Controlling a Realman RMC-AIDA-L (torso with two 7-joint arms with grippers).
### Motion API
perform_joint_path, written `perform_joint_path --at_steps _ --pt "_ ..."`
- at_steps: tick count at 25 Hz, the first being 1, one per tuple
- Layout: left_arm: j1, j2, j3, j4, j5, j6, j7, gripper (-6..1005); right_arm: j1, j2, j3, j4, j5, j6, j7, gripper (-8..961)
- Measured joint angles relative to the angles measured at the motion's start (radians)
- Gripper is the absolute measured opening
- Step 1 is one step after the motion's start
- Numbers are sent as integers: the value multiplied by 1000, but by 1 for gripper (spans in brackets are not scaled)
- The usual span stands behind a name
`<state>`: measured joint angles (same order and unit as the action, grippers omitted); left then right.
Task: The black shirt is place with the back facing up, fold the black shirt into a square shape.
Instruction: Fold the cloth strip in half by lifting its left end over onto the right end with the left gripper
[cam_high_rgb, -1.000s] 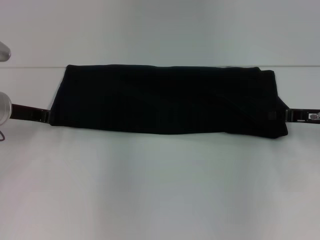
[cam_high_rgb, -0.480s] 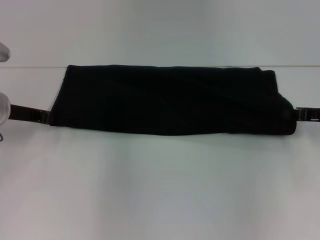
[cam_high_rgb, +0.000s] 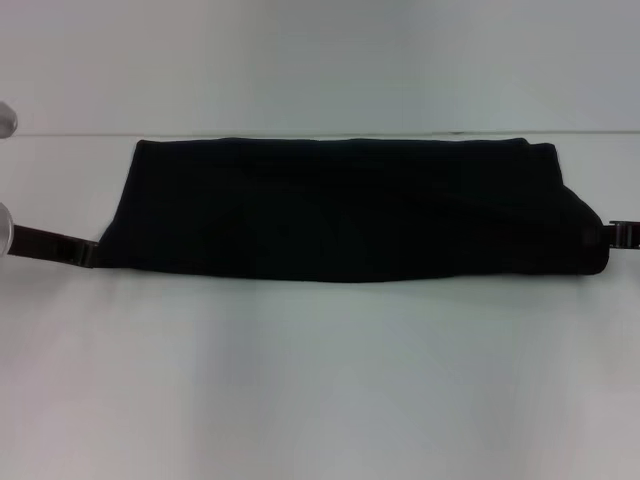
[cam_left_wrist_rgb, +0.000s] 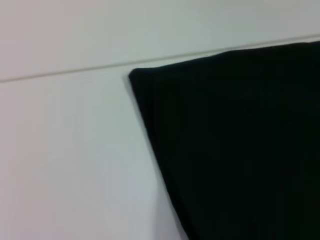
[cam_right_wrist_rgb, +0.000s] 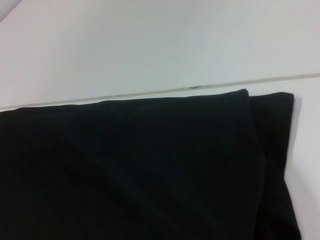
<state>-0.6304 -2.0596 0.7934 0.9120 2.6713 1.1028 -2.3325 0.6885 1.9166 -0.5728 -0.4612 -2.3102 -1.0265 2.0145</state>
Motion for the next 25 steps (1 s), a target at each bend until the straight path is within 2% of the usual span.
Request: perform_joint_path --at_steps 10,13,18,25 --pt "0 2 3 7 0 29 2 2 -9 -1 0 -13 0 -4 14 31" --pt "0 2 4 9 0 31 3 1 -9 -1 4 -28 0 -1 32 244" --pt "-5 3 5 10 0 34 5 1 12 1 5 -55 3 24 102 484" --pt "-21 3 14 7 -1 37 16 0 88 10 -50 -13 -20 198 297 561"
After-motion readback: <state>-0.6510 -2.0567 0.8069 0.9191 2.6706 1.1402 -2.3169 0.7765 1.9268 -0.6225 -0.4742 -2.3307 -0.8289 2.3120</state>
